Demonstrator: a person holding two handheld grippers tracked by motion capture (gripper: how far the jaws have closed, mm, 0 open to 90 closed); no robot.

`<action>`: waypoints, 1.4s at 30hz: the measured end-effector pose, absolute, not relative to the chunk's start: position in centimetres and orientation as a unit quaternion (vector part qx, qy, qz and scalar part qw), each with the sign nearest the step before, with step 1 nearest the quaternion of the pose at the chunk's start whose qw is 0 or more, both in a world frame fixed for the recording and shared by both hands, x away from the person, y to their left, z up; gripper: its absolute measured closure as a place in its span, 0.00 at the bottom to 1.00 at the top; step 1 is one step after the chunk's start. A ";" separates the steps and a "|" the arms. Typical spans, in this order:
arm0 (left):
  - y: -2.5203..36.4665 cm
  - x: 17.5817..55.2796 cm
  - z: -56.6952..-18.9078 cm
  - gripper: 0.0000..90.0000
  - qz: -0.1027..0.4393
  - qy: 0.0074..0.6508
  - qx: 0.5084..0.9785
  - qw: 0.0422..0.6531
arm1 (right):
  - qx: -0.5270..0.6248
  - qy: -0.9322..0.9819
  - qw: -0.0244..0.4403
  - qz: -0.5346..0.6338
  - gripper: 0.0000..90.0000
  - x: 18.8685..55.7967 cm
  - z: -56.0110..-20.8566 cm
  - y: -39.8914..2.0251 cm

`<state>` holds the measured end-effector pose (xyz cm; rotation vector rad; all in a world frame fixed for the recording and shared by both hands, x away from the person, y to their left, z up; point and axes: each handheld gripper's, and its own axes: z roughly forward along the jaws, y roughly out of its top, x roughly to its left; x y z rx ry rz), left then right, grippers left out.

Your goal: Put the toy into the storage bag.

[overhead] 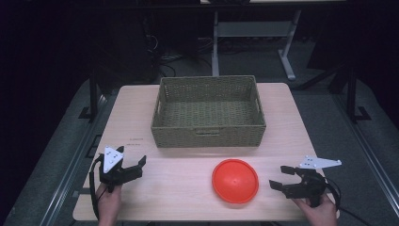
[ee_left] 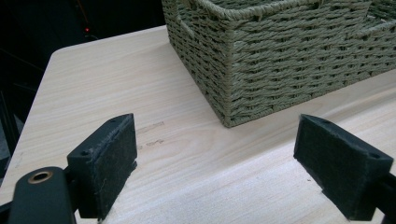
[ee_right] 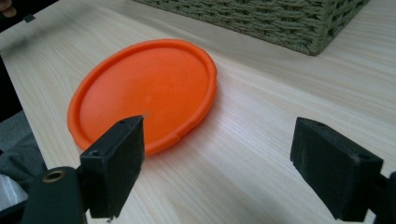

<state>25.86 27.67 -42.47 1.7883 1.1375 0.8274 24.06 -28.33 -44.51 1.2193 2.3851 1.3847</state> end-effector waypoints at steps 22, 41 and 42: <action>27.7 25.8 -42.4 0.14 0.333 0.455 0.710 0.421 | 0.411 0.814 0.006 0.409 0.24 26.5 -44.7 -24.6; 27.5 25.7 -42.4 0.14 0.338 0.449 0.715 0.416 | 0.406 0.842 -0.013 0.356 0.41 29.7 -45.0 -21.6; 27.5 25.7 -42.4 0.14 0.337 0.451 0.715 0.415 | 0.404 0.842 -0.013 0.356 0.43 29.7 -45.1 -21.5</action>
